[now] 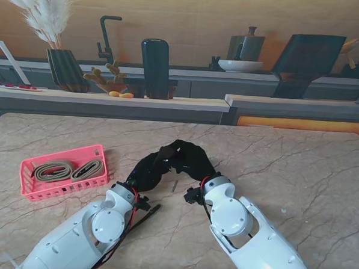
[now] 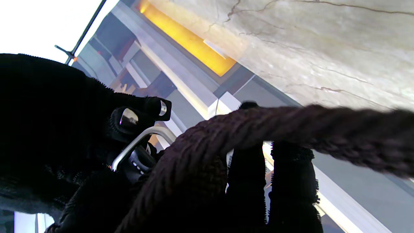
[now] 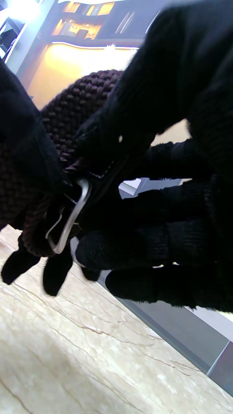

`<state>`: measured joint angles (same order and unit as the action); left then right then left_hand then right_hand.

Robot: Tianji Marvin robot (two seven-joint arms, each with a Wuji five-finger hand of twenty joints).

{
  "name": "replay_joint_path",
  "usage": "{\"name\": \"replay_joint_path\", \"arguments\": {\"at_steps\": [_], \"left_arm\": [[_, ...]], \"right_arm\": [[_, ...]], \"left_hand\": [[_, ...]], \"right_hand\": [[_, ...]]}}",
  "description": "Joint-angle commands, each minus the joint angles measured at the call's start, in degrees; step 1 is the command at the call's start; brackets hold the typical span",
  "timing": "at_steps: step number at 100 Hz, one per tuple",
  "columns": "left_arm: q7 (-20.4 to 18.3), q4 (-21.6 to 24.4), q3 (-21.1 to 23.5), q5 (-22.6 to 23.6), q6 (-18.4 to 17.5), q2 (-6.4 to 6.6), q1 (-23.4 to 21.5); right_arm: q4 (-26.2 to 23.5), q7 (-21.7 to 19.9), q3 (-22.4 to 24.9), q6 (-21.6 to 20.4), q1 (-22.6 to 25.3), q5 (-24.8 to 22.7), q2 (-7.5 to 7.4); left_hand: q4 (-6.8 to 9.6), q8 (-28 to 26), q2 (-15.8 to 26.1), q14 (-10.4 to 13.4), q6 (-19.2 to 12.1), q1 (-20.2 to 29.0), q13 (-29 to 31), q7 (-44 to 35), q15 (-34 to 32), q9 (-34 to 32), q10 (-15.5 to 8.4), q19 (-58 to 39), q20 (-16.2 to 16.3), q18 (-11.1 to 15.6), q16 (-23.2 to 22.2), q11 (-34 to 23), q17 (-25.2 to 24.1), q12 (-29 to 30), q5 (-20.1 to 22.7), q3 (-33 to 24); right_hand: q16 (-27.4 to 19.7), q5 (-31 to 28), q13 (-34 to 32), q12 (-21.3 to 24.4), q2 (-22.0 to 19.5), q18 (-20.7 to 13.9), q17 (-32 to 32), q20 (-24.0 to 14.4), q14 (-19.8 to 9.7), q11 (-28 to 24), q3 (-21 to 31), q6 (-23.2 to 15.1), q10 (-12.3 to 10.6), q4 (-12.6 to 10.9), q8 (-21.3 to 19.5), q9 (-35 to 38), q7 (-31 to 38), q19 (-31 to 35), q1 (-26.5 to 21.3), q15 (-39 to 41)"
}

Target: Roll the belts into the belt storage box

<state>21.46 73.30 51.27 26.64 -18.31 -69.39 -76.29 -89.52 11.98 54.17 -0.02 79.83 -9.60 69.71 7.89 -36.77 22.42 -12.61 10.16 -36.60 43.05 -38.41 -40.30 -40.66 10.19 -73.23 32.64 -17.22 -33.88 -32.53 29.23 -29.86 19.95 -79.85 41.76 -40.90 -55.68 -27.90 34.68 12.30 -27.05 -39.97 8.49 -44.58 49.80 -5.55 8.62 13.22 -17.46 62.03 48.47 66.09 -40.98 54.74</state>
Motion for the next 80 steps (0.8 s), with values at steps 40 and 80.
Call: {"name": "replay_joint_path", "arguments": {"at_steps": [40,80], "left_arm": [[-2.60,2.23,-0.17,-3.17,1.17,-0.93,-0.86],[-1.85,1.64,-0.93,1.23,1.46,-0.28,-0.08]], "right_arm": [[1.82,-1.52,-1.76,-7.08,-0.96,-6.55,-0.42],[2.79,0.85,-4.20,-4.66,-2.59,-4.51,1.09]], "left_hand": [[-3.81,3.59,17.57,0.45,-4.45,8.04,20.67,-16.29,-18.87,-20.11,1.14,-20.27,-2.23,-1.90,-2.38,-12.26,21.60,-7.02,15.06,0.16],[-2.09,4.81,17.57,-0.38,-2.99,8.30,22.42,-17.12,-20.91,-21.48,1.49,-21.59,-6.90,-4.10,-0.69,-14.70,24.74,-6.26,16.38,-1.09]], "right_hand": [[-0.99,7.64,6.12,1.06,3.65,-2.77,-0.40,-0.71,-3.50,0.39,-1.16,3.59,-1.08,-6.21,-13.84,-11.31,-10.21,-2.28,15.33,-3.60],[-0.84,-3.46,-4.86,3.16,-9.55,-1.58,-4.13,0.27,-2.03,-0.73,-5.54,-8.13,-2.94,-1.48,-1.75,4.15,9.49,2.98,-3.01,2.12]]}}
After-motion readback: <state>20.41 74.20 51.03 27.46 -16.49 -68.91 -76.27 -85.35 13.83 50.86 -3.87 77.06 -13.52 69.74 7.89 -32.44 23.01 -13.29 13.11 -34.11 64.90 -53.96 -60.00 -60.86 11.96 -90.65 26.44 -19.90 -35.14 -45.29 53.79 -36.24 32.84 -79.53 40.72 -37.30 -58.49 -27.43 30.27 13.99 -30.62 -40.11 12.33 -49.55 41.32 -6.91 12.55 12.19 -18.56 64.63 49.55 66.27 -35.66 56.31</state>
